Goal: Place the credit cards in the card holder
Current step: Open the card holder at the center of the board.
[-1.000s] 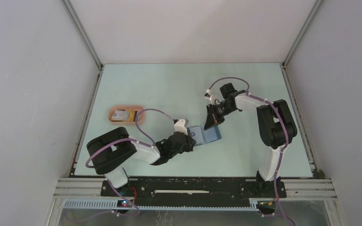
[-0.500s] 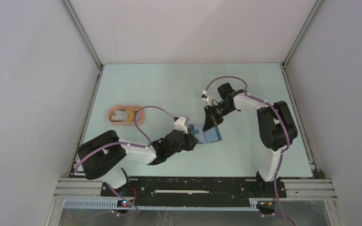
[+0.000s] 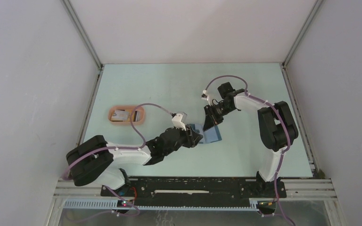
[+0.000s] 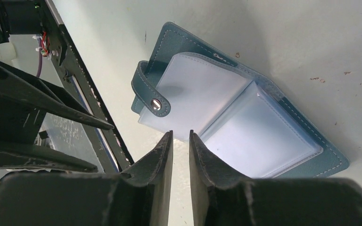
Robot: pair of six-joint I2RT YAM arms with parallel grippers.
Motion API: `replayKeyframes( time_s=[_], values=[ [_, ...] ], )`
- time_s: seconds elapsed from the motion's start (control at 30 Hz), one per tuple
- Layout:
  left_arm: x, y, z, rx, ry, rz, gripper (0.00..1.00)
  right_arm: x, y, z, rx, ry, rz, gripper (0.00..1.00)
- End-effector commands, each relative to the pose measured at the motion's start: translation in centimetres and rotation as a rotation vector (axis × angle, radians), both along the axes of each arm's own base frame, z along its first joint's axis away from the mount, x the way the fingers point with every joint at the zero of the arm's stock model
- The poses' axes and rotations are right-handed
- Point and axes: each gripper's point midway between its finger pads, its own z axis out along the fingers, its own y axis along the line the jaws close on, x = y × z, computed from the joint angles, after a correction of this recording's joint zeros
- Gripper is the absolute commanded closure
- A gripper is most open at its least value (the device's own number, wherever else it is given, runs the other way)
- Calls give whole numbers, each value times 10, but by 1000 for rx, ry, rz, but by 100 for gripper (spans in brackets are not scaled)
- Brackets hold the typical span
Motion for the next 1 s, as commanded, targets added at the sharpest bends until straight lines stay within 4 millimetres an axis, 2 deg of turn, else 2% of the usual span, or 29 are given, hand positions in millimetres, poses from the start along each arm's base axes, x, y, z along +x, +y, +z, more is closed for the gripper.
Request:
replayKeyframes(
  time_s=[0.0, 0.17, 0.27, 0.4, 0.97],
  values=[
    [1, 4, 13, -26, -44, -1, 58, 6, 6, 26, 42, -79, 25, 72],
    [1, 9, 14, -32, -45, 12, 58, 3, 8, 29, 58, -73, 32, 66],
    [2, 10, 14, -38, -39, 21, 63, 3, 7, 30, 59, -75, 32, 64],
    [0, 3, 11, -41, -13, -9, 66, 3, 7, 29, 57, -72, 31, 64],
    [-1, -17, -6, -19, 67, -55, 59, 3, 7, 28, 56, -71, 32, 63]
  ],
)
